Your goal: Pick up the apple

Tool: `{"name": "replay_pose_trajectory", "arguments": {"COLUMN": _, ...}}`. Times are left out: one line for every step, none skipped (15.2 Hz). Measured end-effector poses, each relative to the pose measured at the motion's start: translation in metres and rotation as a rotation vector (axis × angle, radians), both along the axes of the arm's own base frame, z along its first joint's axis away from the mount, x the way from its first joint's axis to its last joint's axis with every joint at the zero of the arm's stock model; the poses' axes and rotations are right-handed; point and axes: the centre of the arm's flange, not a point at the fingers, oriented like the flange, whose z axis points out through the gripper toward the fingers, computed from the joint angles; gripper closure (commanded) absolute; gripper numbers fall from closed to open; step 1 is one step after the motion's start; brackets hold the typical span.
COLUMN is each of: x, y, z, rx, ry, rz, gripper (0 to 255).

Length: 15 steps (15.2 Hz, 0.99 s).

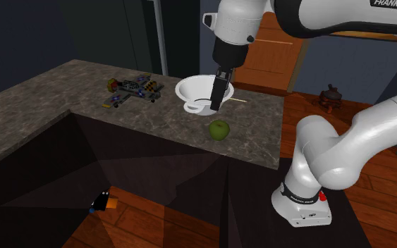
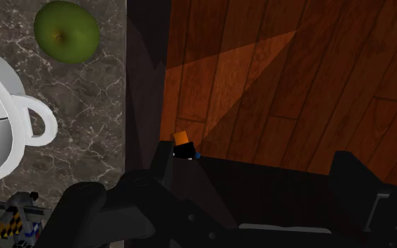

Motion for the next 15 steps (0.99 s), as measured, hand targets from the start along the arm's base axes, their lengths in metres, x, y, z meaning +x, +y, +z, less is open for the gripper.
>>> {"name": "replay_pose_trajectory", "arguments": {"x": 0.000, "y": 0.000, "z": 0.000, "rx": 0.000, "ry": 0.000, "rz": 0.000, "gripper": 0}}
{"name": "replay_pose_trajectory", "arguments": {"x": 0.000, "y": -0.005, "z": -0.005, "rx": 0.000, "ry": 0.000, "rz": 0.000, "gripper": 0}}
{"name": "replay_pose_trajectory", "arguments": {"x": -0.001, "y": -0.009, "z": -0.012, "rx": -0.001, "ry": 0.000, "rz": 0.000, "gripper": 0}}
{"name": "replay_pose_trajectory", "arguments": {"x": -0.002, "y": -0.019, "z": -0.020, "rx": -0.001, "ry": 0.000, "rz": 0.000, "gripper": 0}}
{"name": "replay_pose_trajectory", "arguments": {"x": -0.003, "y": -0.030, "z": -0.027, "rx": -0.001, "ry": -0.001, "rz": 0.001, "gripper": 0}}
{"name": "replay_pose_trajectory", "arguments": {"x": -0.003, "y": -0.038, "z": -0.037, "rx": -0.001, "ry": -0.001, "rz": 0.001, "gripper": 0}}
{"name": "replay_pose_trajectory", "arguments": {"x": -0.005, "y": -0.045, "z": -0.045, "rx": -0.002, "ry": -0.001, "rz": 0.001, "gripper": 0}}
{"name": "replay_pose_trajectory", "arguments": {"x": -0.005, "y": -0.055, "z": -0.054, "rx": -0.002, "ry": -0.001, "rz": 0.002, "gripper": 0}}
{"name": "replay_pose_trajectory", "arguments": {"x": -0.007, "y": -0.066, "z": -0.061, "rx": -0.003, "ry": -0.002, "rz": 0.002, "gripper": 0}}
{"name": "replay_pose_trajectory", "arguments": {"x": -0.010, "y": -0.074, "z": -0.071, "rx": -0.003, "ry": -0.003, "rz": 0.003, "gripper": 0}}
{"name": "replay_pose_trajectory", "arguments": {"x": -0.011, "y": -0.084, "z": -0.082, "rx": -0.003, "ry": -0.003, "rz": 0.003, "gripper": 0}}
{"name": "replay_pose_trajectory", "arguments": {"x": -0.012, "y": -0.094, "z": -0.094, "rx": -0.003, "ry": -0.002, "rz": 0.004, "gripper": 0}}
{"name": "replay_pose_trajectory", "arguments": {"x": -0.014, "y": -0.104, "z": -0.101, "rx": -0.003, "ry": -0.003, "rz": 0.004, "gripper": 0}}
{"name": "replay_pose_trajectory", "arguments": {"x": -0.014, "y": -0.114, "z": -0.108, "rx": -0.004, "ry": -0.003, "rz": 0.005, "gripper": 0}}
{"name": "replay_pose_trajectory", "arguments": {"x": -0.013, "y": -0.125, "z": -0.117, "rx": -0.004, "ry": -0.004, "rz": 0.005, "gripper": 0}}
